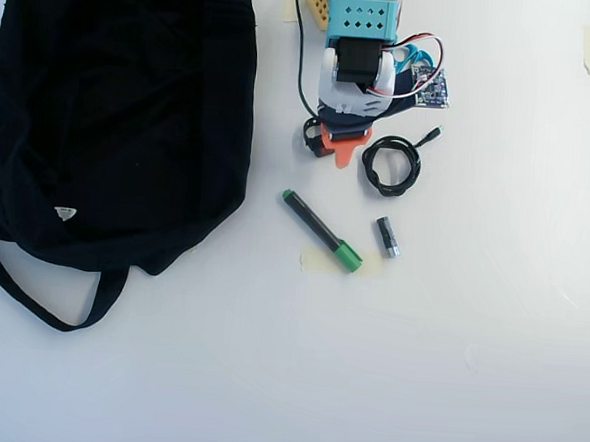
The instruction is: Put the bike light into the black bag
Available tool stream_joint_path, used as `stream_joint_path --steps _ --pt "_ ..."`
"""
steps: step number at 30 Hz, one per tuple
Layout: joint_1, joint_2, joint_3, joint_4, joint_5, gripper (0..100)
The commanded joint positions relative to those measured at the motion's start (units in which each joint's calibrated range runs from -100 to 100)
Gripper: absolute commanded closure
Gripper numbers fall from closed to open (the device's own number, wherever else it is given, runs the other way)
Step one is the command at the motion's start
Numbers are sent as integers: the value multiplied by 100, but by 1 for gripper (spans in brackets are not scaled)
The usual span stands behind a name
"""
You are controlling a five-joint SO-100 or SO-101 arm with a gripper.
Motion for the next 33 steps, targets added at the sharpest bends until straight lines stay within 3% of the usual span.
stream_joint_path --steps 1,19,25,33 --pt "29 -46 -36 -75 20 67" --pt "82 -46 314 -402 26 65" --pt "134 -46 314 -402 15 58" --pt "164 -46 377 -402 31 57"
